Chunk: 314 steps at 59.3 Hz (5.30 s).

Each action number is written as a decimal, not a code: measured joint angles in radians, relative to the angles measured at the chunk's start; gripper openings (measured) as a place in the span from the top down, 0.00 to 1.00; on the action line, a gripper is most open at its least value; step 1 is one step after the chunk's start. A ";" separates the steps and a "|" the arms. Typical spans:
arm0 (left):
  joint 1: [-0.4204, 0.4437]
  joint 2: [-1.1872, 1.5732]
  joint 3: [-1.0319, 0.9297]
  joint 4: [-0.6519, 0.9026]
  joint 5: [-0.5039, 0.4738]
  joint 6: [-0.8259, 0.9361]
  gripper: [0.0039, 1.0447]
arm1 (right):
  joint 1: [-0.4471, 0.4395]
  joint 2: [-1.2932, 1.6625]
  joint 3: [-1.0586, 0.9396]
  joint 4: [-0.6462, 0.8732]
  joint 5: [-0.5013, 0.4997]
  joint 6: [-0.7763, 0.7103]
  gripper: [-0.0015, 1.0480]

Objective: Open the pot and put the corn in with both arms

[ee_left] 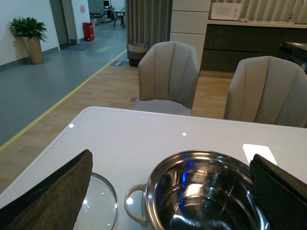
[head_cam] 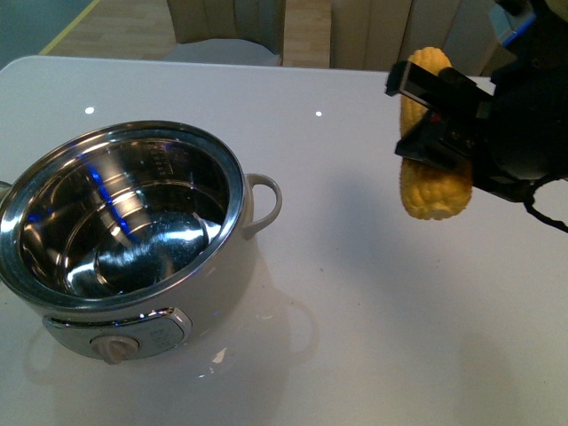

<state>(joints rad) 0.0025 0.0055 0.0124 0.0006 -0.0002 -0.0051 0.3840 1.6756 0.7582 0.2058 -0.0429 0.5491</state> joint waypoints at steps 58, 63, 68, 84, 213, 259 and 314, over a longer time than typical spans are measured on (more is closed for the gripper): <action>0.000 0.000 0.000 0.000 0.000 0.000 0.06 | 0.267 0.298 0.441 -0.071 -0.051 0.341 0.78; 0.000 0.000 0.000 0.000 0.000 0.000 0.06 | 0.278 0.319 0.461 -0.077 -0.051 0.355 0.78; 0.000 0.000 0.000 0.000 0.000 0.000 0.06 | 0.291 0.344 0.483 -0.083 -0.051 0.367 0.78; 0.000 0.000 0.000 0.000 0.000 0.000 0.06 | 0.338 0.428 0.568 -0.118 -0.053 0.384 0.78; 0.000 0.000 0.000 0.000 0.000 0.000 0.06 | -0.259 -0.559 -0.339 0.116 0.009 -0.012 0.13; 0.000 0.000 0.000 0.000 0.000 0.000 0.06 | -0.381 -0.931 -0.740 0.506 0.044 -0.543 0.98; 0.000 0.000 0.000 0.000 0.000 0.000 0.06 | -0.382 -1.451 -0.740 0.020 0.043 -0.543 0.98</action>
<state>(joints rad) 0.0025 0.0055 0.0124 0.0006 -0.0002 -0.0048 0.0017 0.2249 0.0177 0.2256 -0.0002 0.0059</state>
